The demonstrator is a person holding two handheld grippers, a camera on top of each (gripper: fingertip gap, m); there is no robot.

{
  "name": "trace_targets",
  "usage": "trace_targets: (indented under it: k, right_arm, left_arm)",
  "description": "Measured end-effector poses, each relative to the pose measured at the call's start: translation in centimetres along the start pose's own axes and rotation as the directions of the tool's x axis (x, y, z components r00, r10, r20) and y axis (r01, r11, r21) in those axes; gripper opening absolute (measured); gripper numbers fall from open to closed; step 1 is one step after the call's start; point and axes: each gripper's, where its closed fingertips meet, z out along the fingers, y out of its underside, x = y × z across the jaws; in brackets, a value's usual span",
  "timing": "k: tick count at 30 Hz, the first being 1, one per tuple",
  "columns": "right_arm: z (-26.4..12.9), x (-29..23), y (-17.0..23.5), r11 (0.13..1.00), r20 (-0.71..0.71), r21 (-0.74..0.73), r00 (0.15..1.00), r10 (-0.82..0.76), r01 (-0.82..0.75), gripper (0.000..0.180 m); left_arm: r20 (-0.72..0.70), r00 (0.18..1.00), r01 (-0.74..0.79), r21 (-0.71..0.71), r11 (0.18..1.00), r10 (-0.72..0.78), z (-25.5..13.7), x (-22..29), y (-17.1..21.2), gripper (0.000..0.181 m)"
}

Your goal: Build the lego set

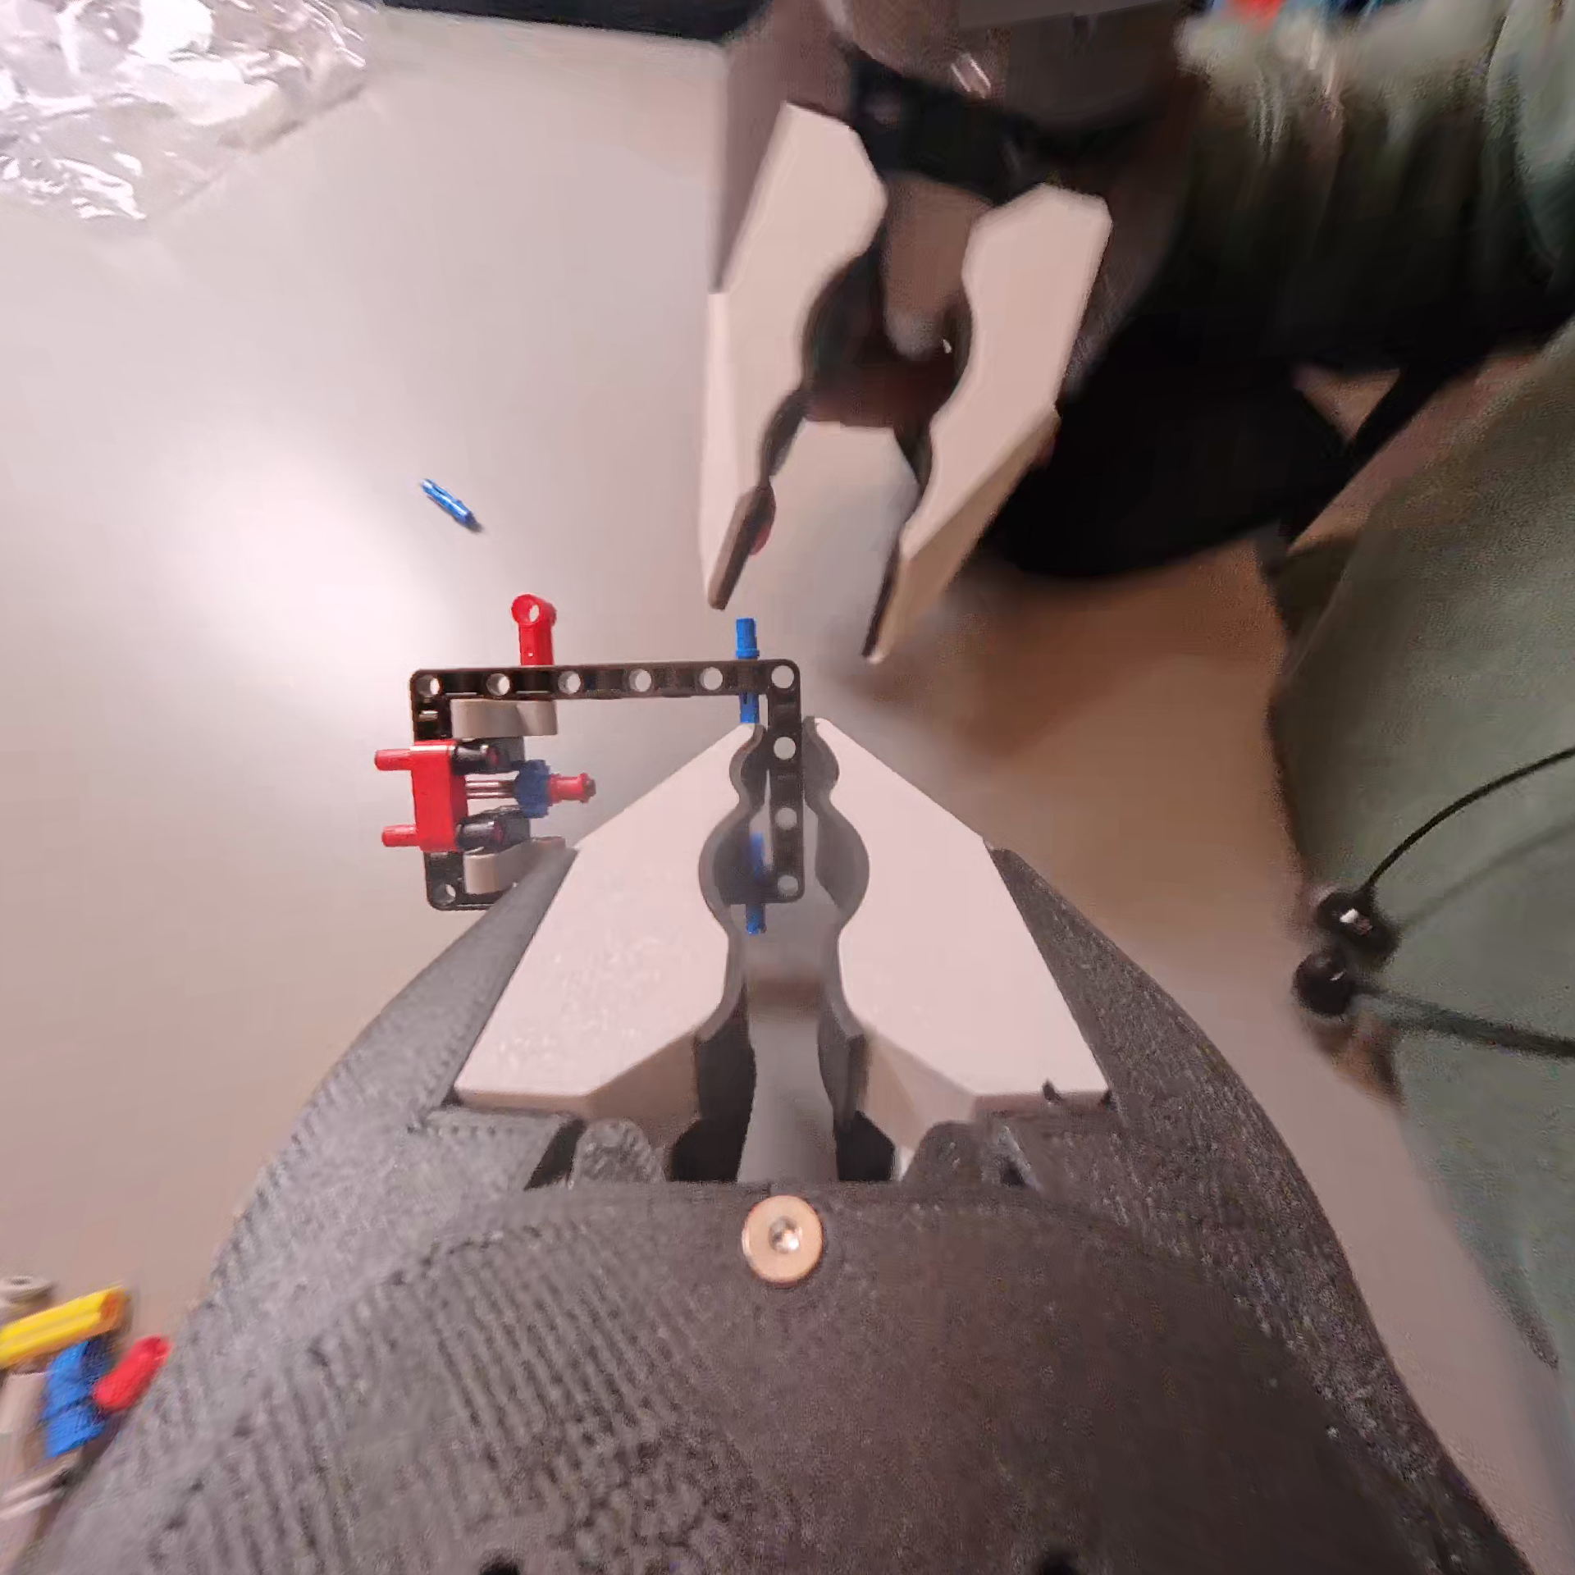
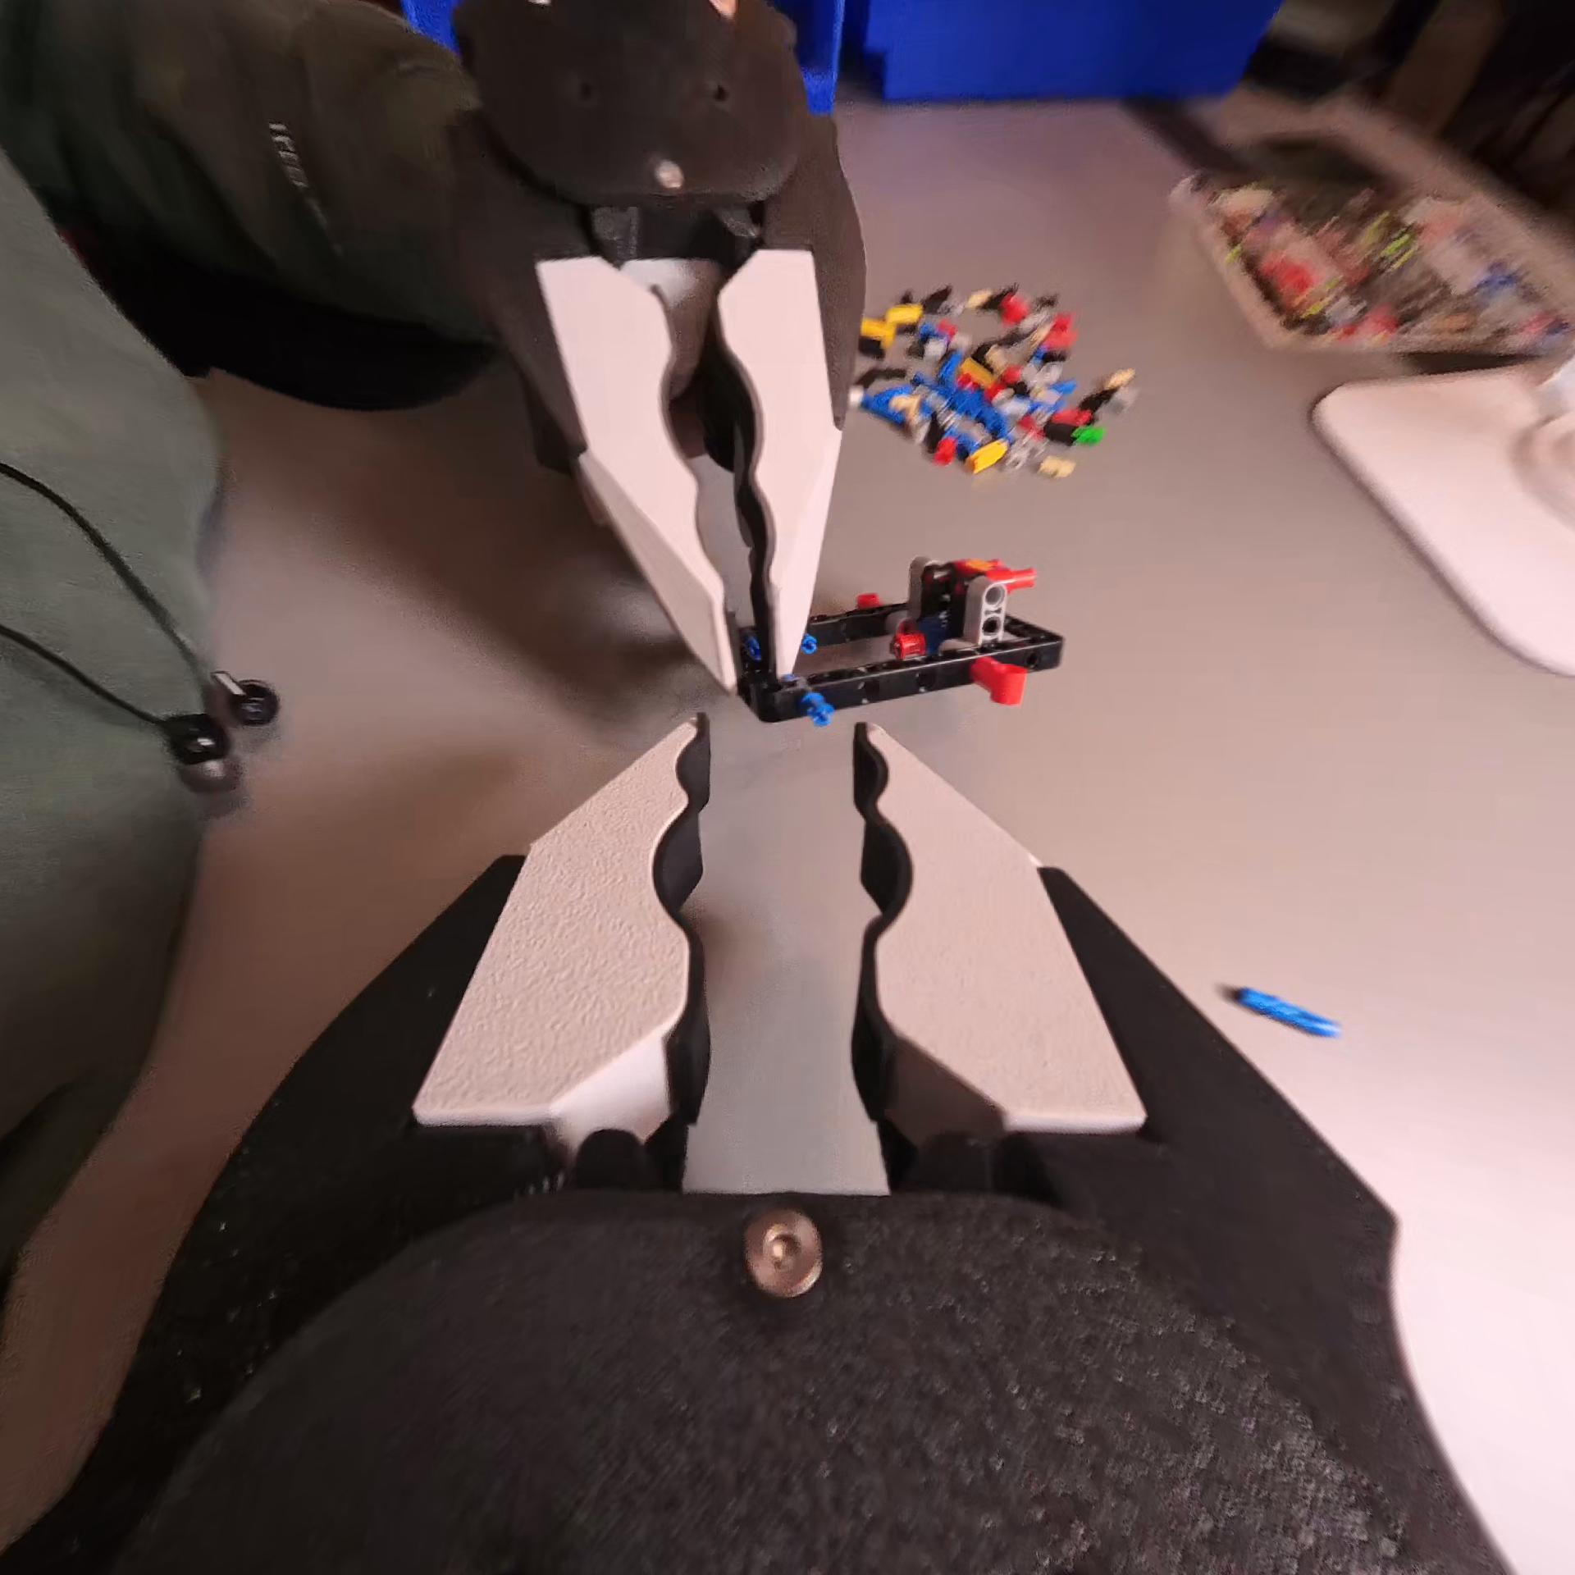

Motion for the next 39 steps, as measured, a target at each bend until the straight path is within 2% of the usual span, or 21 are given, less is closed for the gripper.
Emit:
trace_targets:
  k: [3,8,12,16,19,29,39]
  right_arm:
    - [-0.2,0.5,-1.2,0.988,-0.169,0.03,0.975,-0.143,0.151,0.041]
    - [0.2,0.5,-3.6,0.924,-0.348,-0.016,0.864,-0.363,0.382,0.053]
    - [0.5,0.6,-4.7,0.932,-0.385,0.015,0.863,-0.329,0.362,0.067]
    - [0.8,0.9,-5.2,0.914,-0.424,0.001,0.828,-0.366,0.405,0.077]
    - [0.7,1.1,-5.5,0.913,-0.417,0.015,0.832,-0.366,0.409,0.075]
    - [0.9,0.9,-5.3,0.936,-0.356,0.044,0.881,-0.311,0.349,0.073]
    - [0.9,0.6,-4.8,0.932,-0.344,0.029,0.879,-0.33,0.361,0.071]
  left_arm:
    - [-0.088,0.978,0.197,0.106,0.975,-0.189,-0.8,-0.1,-1.7,0.006]
    - [-0.196,0.911,0.403,0.231,0.886,-0.363,-1.8,-0.5,-3.9,0.005]
    - [-0.292,0.832,0.549,0.313,0.775,-0.471,-2.8,-0.8,-5.3,0.005]
    - [-0.409,0.723,0.685,0.323,0.653,-0.556,-3.4,-1.2,-6.1,0.005]
    - [-0.457,0.683,0.724,0.321,0.611,-0.57,-3.8,-1.1,-6.4,0.005]
    - [-0.48,0.653,0.75,0.304,0.587,-0.586,-3.7,-1.2,-6.1,0.005]
    - [-0.502,0.625,0.77,0.269,0.579,-0.598,-3.5,-1.0,-5.7,0.005]
